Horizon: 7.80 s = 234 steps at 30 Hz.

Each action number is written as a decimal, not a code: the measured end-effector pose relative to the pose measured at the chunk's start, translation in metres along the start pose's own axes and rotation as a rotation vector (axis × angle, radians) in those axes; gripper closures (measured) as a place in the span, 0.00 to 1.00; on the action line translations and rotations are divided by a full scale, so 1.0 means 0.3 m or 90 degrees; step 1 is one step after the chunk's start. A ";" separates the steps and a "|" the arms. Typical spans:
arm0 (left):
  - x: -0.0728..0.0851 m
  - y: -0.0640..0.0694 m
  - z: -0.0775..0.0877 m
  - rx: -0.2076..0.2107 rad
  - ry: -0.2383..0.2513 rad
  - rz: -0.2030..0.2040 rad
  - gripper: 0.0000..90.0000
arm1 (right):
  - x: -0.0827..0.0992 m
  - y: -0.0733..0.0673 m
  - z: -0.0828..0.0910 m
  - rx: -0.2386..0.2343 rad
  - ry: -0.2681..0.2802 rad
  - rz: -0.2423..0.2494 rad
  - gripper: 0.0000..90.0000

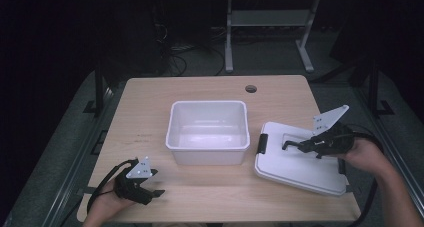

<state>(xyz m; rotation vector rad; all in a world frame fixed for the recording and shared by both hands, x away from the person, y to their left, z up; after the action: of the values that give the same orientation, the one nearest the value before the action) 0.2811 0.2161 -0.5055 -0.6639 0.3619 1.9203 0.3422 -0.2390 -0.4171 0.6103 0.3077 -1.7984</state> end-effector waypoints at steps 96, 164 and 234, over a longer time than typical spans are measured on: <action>0.024 -0.012 0.032 0.000 0.009 0.020 0.30 | -0.454 0.019 0.081 0.008 0.047 0.095 0.93; 0.034 -0.019 0.039 0.000 0.005 0.019 0.30 | -0.749 0.010 -0.103 -0.049 0.039 0.157 0.93; 0.039 -0.026 0.035 0.005 0.012 0.026 0.30 | -0.870 0.041 -0.340 -0.084 0.049 0.152 0.93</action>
<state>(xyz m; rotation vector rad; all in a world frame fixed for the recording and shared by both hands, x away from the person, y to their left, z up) 0.2815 0.2337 -0.5037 -0.6734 0.3977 1.9513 0.4342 0.0192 -0.3574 0.5967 0.3865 -1.5155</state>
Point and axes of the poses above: each handheld gripper's, and its own axes: z roughly backward along the jaws, x roughly out of its underside, y roughly to its right, the point moved 9 cm from there along -z, roughly forward along the jaws, and after that the axes turned 1 degree about x, right-handed, at the moved point
